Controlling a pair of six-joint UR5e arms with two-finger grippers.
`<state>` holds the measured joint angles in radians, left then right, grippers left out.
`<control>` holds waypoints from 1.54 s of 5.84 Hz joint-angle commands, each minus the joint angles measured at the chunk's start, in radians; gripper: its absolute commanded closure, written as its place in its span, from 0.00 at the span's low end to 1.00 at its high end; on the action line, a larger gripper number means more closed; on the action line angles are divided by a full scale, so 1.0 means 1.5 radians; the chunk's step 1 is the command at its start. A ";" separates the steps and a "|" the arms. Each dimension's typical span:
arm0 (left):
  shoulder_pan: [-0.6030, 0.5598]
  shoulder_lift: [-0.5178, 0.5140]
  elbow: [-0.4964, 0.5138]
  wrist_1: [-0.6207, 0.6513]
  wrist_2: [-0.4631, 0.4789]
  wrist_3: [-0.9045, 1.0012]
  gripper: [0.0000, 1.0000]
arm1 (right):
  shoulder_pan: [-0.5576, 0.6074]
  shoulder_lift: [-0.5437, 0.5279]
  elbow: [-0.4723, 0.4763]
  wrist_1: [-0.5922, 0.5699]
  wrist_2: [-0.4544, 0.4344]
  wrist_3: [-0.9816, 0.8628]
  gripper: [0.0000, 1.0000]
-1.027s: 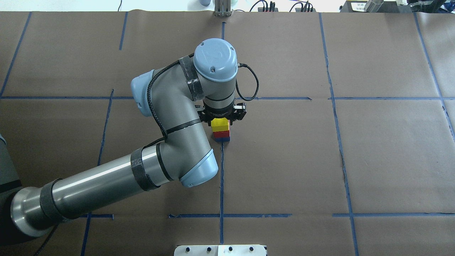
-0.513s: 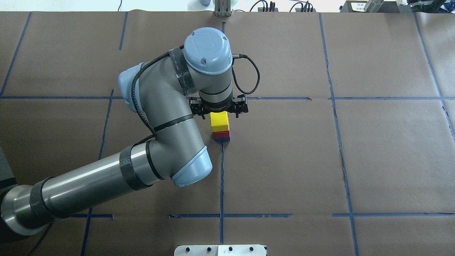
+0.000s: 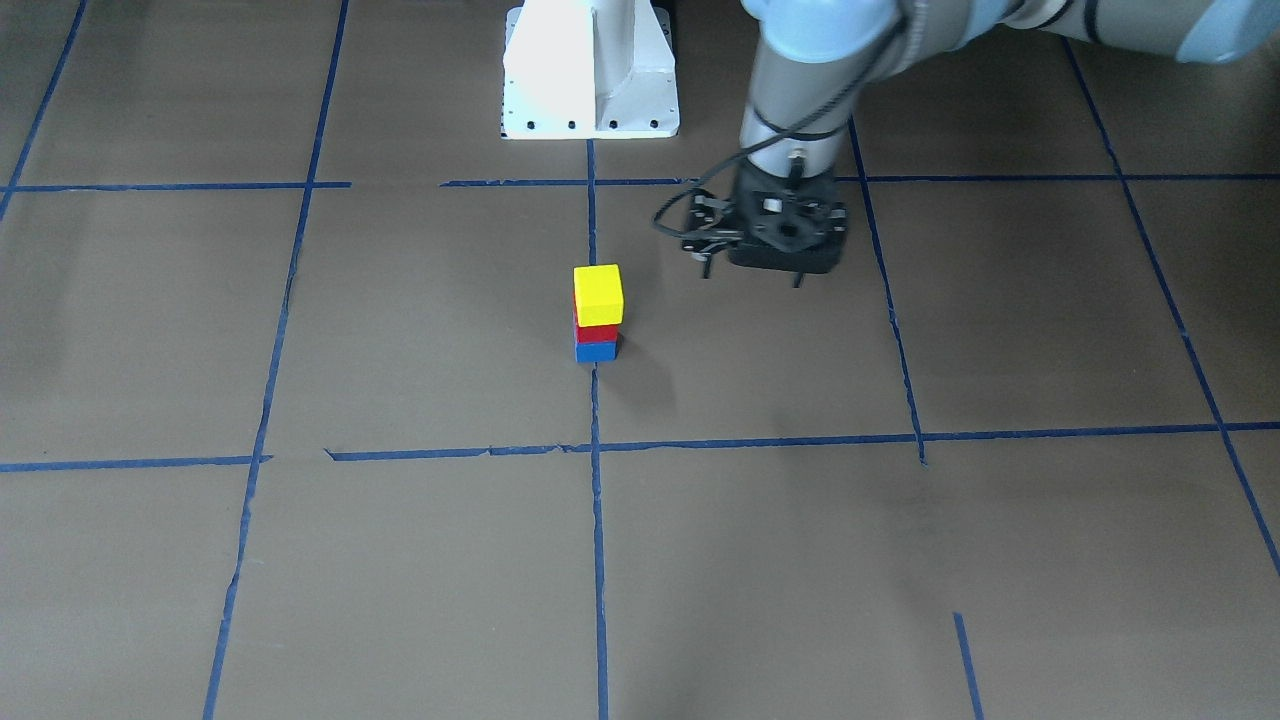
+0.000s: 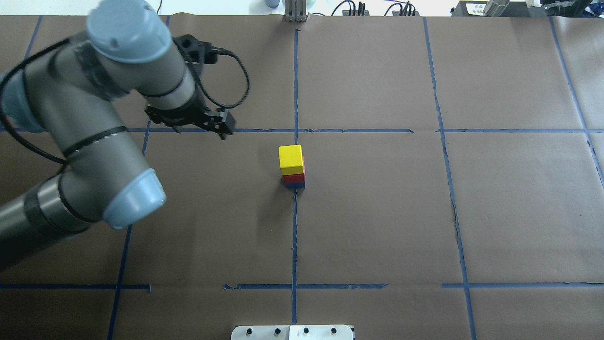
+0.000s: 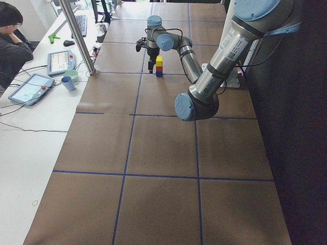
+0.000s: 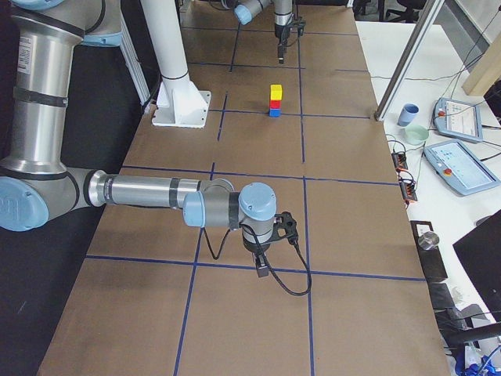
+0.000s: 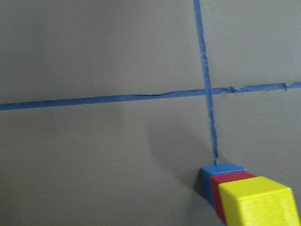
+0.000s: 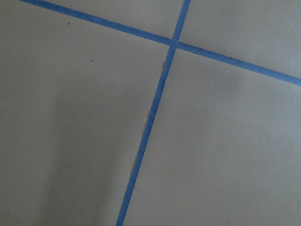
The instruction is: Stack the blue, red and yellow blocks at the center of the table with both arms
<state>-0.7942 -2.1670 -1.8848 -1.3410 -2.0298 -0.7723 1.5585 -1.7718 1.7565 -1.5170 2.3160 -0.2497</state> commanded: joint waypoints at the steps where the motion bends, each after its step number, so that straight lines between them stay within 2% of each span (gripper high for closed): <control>1: -0.184 0.161 -0.008 -0.007 -0.076 0.307 0.00 | 0.000 0.000 0.000 0.000 0.002 0.005 0.00; 3: -0.401 0.275 0.092 -0.010 -0.217 0.600 0.00 | 0.000 0.001 0.000 0.000 0.002 0.042 0.00; 4: -0.446 0.338 0.127 -0.013 -0.219 0.636 0.00 | 0.000 0.007 0.003 0.000 0.003 0.058 0.00; 7: -0.476 0.446 0.139 -0.030 -0.219 0.638 0.00 | -0.001 0.008 0.003 0.001 0.005 0.063 0.00; 9: -0.483 0.476 0.139 -0.104 -0.219 0.630 0.00 | -0.001 0.008 0.001 0.001 0.005 0.063 0.00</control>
<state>-1.5158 -1.4695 -1.6782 -1.4508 -2.3584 0.1811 1.5571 -1.7595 1.7593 -1.5156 2.3240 -0.1550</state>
